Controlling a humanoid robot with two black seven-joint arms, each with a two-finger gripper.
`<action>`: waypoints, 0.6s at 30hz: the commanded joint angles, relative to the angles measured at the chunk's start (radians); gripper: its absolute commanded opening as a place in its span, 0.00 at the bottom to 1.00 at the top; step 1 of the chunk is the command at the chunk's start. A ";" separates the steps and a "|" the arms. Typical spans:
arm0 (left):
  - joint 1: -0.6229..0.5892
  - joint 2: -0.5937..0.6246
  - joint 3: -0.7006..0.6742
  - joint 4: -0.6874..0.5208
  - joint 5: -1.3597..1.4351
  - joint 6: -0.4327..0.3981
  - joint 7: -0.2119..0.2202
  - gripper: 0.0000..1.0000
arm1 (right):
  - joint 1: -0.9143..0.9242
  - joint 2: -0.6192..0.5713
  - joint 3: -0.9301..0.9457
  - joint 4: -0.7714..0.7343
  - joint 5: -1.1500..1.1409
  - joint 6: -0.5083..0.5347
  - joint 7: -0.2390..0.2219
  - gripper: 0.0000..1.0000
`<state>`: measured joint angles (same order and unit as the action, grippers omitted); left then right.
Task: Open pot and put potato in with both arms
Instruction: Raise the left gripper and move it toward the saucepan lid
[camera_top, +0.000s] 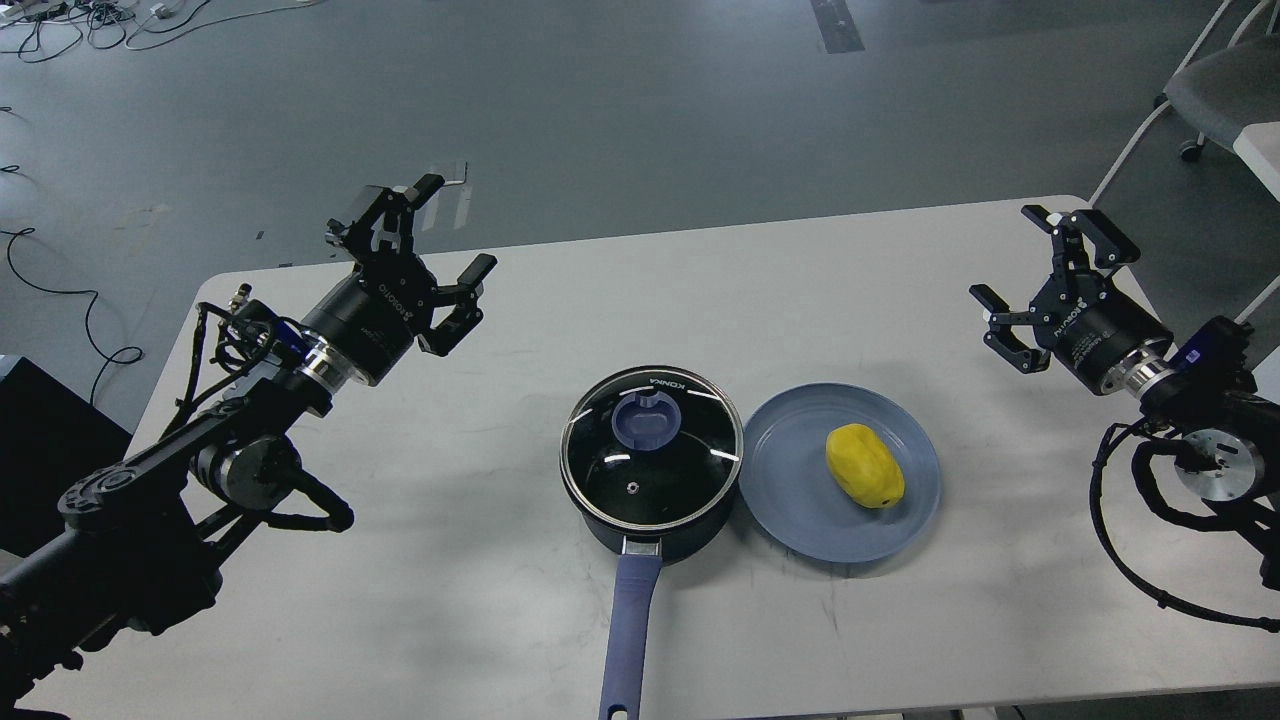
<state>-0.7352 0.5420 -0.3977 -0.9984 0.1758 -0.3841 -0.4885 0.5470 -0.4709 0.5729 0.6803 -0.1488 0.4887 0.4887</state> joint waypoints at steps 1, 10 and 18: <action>0.000 0.006 -0.019 -0.009 0.002 -0.005 0.000 0.98 | -0.001 0.001 0.002 0.001 0.000 0.000 0.000 1.00; -0.015 0.012 -0.024 0.003 0.014 -0.056 0.000 0.98 | 0.001 -0.002 -0.002 0.001 -0.002 0.000 0.000 1.00; -0.141 0.085 -0.035 -0.051 0.292 -0.105 0.000 0.98 | 0.008 -0.011 -0.005 0.001 -0.003 0.000 0.000 1.00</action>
<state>-0.8389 0.5907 -0.4259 -0.9942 0.2999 -0.4842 -0.4890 0.5535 -0.4785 0.5692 0.6812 -0.1506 0.4887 0.4887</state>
